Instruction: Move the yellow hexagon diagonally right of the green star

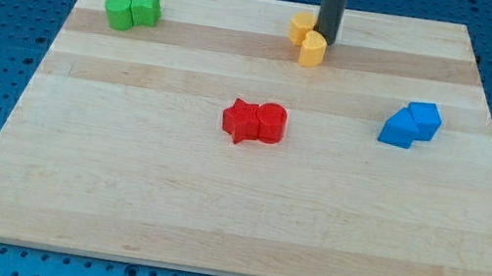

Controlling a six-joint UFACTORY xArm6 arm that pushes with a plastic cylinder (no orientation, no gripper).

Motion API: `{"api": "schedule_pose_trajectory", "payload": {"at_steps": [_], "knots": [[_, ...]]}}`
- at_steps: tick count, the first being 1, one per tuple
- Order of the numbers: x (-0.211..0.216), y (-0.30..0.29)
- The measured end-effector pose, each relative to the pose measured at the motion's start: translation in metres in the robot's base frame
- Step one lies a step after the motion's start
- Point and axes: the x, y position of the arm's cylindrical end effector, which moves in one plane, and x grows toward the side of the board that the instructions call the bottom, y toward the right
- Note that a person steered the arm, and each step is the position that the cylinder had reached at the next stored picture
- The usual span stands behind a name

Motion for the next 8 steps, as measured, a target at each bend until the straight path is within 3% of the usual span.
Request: {"api": "schedule_pose_trajectory", "payload": {"at_steps": [2, 3, 4, 5, 8], "knots": [[0.008, -0.027], [0.002, 0.035], [0.000, 0.047], [-0.035, 0.002], [-0.019, -0.072]]}}
